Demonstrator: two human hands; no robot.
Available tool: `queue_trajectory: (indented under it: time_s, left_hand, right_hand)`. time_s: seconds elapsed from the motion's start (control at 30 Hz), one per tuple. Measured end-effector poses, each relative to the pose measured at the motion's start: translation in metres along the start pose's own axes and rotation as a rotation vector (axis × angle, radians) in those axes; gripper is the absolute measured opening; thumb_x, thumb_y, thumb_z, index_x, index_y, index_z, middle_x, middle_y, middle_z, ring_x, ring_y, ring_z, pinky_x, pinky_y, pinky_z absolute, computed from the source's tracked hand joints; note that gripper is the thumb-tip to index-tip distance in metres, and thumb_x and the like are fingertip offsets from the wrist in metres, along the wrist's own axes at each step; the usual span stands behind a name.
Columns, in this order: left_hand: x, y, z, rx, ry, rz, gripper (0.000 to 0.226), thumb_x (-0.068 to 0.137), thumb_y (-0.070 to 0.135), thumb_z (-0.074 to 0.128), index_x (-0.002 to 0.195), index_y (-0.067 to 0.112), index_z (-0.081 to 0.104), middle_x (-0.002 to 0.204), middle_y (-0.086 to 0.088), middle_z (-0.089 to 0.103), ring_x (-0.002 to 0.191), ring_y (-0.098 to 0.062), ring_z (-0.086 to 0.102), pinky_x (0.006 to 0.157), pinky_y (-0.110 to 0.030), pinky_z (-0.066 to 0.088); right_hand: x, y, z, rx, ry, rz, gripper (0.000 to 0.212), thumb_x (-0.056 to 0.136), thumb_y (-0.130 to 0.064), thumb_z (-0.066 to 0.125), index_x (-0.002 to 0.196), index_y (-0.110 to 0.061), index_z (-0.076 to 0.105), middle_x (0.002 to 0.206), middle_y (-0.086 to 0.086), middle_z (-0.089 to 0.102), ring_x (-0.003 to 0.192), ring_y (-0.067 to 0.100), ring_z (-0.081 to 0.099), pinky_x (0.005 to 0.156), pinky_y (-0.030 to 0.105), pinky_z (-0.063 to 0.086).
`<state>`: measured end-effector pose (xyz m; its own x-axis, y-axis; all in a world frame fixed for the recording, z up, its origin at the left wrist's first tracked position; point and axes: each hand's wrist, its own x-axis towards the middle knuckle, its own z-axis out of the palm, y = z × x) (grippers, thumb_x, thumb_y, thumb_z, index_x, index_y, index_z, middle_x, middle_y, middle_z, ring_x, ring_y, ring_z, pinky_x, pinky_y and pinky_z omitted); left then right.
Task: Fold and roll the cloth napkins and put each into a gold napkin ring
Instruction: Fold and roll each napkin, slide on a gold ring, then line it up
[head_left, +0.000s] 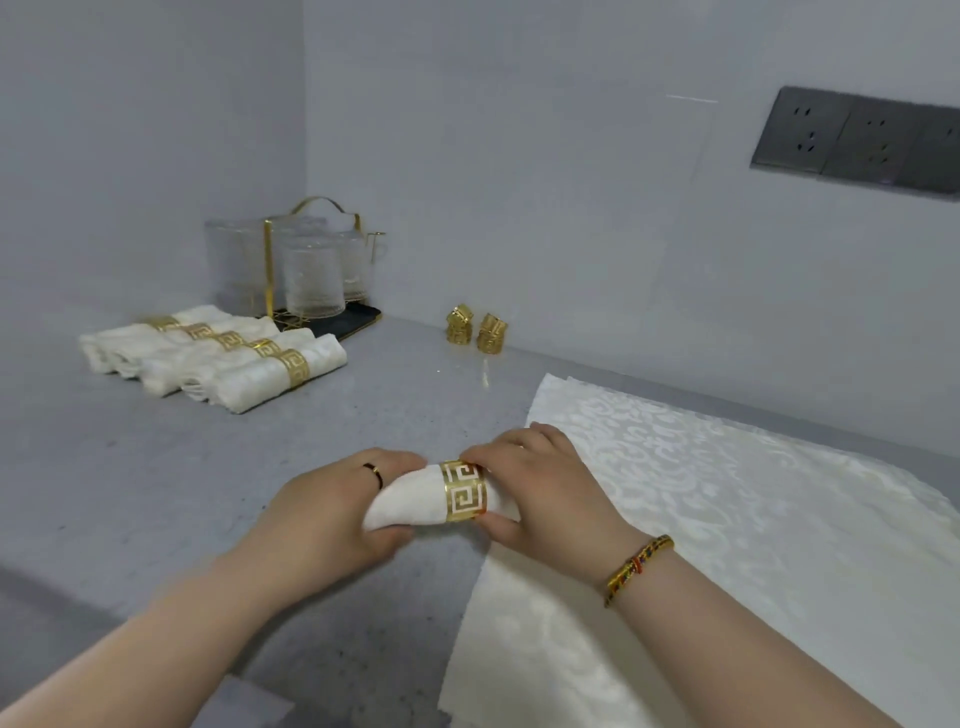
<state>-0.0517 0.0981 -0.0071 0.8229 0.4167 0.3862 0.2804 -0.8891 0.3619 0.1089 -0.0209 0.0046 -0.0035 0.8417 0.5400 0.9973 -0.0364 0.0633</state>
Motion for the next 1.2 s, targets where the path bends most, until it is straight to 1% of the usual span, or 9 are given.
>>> queue_trajectory:
  time_s: [0.1,0.17,0.23,0.47,0.7,0.83,0.93,1.03,1.2]
  left_hand:
    - [-0.02,-0.037,-0.015,0.022,0.043,-0.097,0.056,0.063,0.062,0.041,0.118,0.056,0.037,0.12,0.029,0.049,0.106,0.001,0.052,0.063,0.0,0.03]
    - [-0.032,-0.06,-0.025,0.041,0.095,-0.194,0.058,0.065,0.059,0.046,0.122,0.049,0.042,0.119,0.026,0.051,0.106,-0.004,0.053,0.061,-0.004,0.03]
    - [-0.042,-0.083,-0.038,0.036,0.163,-0.306,0.049,0.075,0.051,0.06,0.122,0.044,0.047,0.121,0.02,0.053,0.107,-0.009,0.054,0.064,-0.018,0.033]
    - [-0.064,-0.167,-0.073,0.033,0.401,-0.59,0.046,0.075,0.018,0.07,0.119,0.024,0.059,0.122,-0.004,0.06,0.111,-0.029,0.054,0.083,-0.034,0.039]
    - [-0.071,-0.246,-0.094,0.062,0.485,-0.711,0.045,0.073,0.014,0.072,0.116,0.017,0.061,0.118,-0.013,0.061,0.106,-0.037,0.057,0.088,-0.045,0.044]
    - [-0.077,-0.275,-0.096,0.044,0.485,-0.761,0.042,0.068,0.024,0.072,0.109,0.021,0.061,0.111,-0.015,0.063,0.099,-0.04,0.059,0.085,-0.05,0.046]
    - [-0.086,-0.285,-0.095,0.137,0.475,-0.742,0.041,0.064,0.037,0.067,0.103,0.031,0.057,0.106,-0.014,0.066,0.095,-0.04,0.06,0.079,-0.049,0.047]
    - [-0.08,-0.284,-0.102,0.272,0.393,-0.632,0.045,0.063,0.02,0.083,0.103,0.009,0.067,0.098,-0.019,0.068,0.09,-0.044,0.06,0.076,-0.05,0.047]
    - [-0.065,-0.286,-0.109,0.602,0.369,-0.523,0.031,0.068,0.029,0.077,0.089,0.008,0.071,0.08,-0.015,0.069,0.075,-0.04,0.062,0.065,-0.039,0.042]
  right_hand:
    - [0.038,-0.034,0.014,-0.005,-0.125,-0.071,0.032,0.071,-0.026,0.062,0.101,-0.016,0.063,0.093,0.002,0.069,0.1,0.026,0.059,0.099,0.045,0.036]
    - [0.066,-0.056,0.025,0.011,-0.257,-0.104,0.032,0.086,-0.025,0.054,0.117,-0.016,0.054,0.117,0.004,0.06,0.122,0.024,0.042,0.111,0.038,0.014]
    - [0.095,-0.076,0.04,-0.026,-0.296,-0.14,0.034,0.089,-0.026,0.049,0.122,-0.017,0.049,0.124,0.004,0.055,0.127,0.021,0.033,0.111,0.035,0.005]
    - [0.185,-0.146,0.099,-0.072,-0.136,-0.268,0.033,0.088,-0.015,0.047,0.121,-0.013,0.048,0.12,0.004,0.057,0.109,0.026,0.04,0.083,0.03,0.018]
    - [0.237,-0.196,0.15,0.07,-0.152,-0.19,0.038,0.092,-0.014,0.044,0.13,-0.013,0.041,0.132,0.007,0.046,0.114,0.029,0.039,0.082,0.037,0.036]
    - [0.251,-0.212,0.168,0.15,-0.183,-0.186,0.041,0.089,-0.009,0.048,0.13,-0.011,0.041,0.129,0.009,0.046,0.114,0.03,0.038,0.081,0.038,0.039]
    - [0.259,-0.223,0.174,0.186,-0.217,-0.207,0.043,0.09,-0.003,0.044,0.131,-0.009,0.039,0.132,0.011,0.042,0.115,0.031,0.037,0.081,0.038,0.04]
    - [0.268,-0.224,0.178,0.221,-0.261,-0.182,0.047,0.089,0.001,0.04,0.134,-0.009,0.036,0.136,0.012,0.037,0.117,0.031,0.034,0.081,0.038,0.04]
    - [0.277,-0.222,0.189,0.359,-0.31,-0.133,0.054,0.087,0.004,0.044,0.138,-0.007,0.032,0.142,0.014,0.031,0.122,0.034,0.032,0.094,0.043,0.038]
